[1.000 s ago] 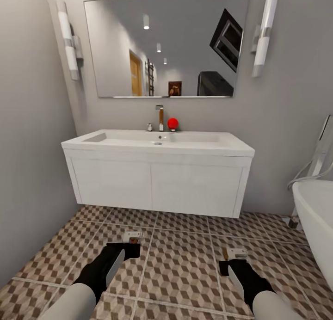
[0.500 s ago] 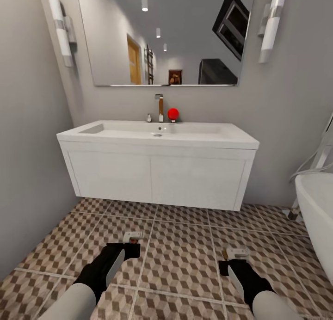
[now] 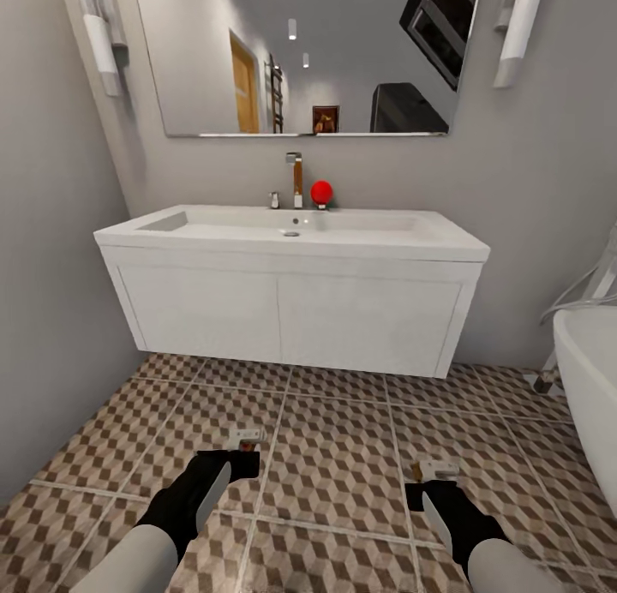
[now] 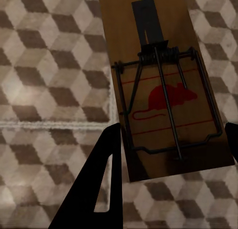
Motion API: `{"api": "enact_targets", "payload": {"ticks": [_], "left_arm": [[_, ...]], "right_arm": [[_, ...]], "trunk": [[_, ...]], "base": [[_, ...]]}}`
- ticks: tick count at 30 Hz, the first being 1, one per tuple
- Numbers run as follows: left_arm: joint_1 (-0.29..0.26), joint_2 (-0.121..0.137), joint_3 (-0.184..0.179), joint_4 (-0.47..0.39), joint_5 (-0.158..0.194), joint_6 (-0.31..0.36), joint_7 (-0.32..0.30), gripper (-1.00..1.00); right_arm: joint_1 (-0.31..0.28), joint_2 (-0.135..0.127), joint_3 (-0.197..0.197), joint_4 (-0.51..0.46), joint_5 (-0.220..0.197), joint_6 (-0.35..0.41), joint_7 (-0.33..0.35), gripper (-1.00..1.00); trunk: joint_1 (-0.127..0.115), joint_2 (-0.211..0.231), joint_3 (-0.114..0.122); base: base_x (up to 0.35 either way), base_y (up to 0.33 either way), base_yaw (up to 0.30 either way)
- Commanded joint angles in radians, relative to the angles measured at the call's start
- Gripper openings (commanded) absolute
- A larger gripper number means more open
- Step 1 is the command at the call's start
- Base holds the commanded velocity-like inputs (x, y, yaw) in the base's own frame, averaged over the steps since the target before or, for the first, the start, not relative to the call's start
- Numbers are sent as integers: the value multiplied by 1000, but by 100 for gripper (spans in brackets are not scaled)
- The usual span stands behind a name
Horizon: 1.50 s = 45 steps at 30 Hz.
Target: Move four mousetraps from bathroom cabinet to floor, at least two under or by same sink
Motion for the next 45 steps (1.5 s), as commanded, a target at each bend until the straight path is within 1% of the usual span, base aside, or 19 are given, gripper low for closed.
{"api": "enact_targets", "payload": {"ticks": [1, 12, 15, 16, 21, 27, 37, 45], "left_arm": [[0, 0, -2, -1, 8, 5, 3, -100], [-1, -1, -5, -1, 3, 5, 6, -100], [-1, -1, -6, -1, 0, 5, 6, -100], [-1, 0, -7, -1, -1, 5, 6, -100], [-1, 0, -7, -1, -3, 5, 7, -100], [-1, 0, -7, -6, -6, 6, 8, -100], [-1, -2, -9, -42, -9, 7, 6, -100], [-1, -1, -11, -70, -9, 7, 6, -100]], "right_arm": [[0, 1, -5, -2, 9, 5, 1, -100], [-2, -2, -5, -35, 19, 9, -15, -100], [-23, -2, -4, -37, 16, 18, -22, -100], [-41, -1, -4, -35, 15, 22, -24, -100], [-68, 1, -5, -28, 12, 20, -27, -100], [-74, 1, -5, -17, 12, 14, -28, -100], [-75, 1, -5, -13, 11, 3, -28, -100], [-75, 2, -3, -13, 14, 2, -28, -100]], "trunk": [[0, -1, -5], [5, -3, -47], [6, -4, -59], [7, -4, -63], [9, -5, -82], [12, -7, -105], [16, -9, -144], [16, -9, -144]], "base": [[0, 0, 0], [0, 0, 0], [0, 0, 0], [0, 0, 0], [0, 0, 0], [0, 0, 0], [0, 0, 0], [0, 0, 0]]}}
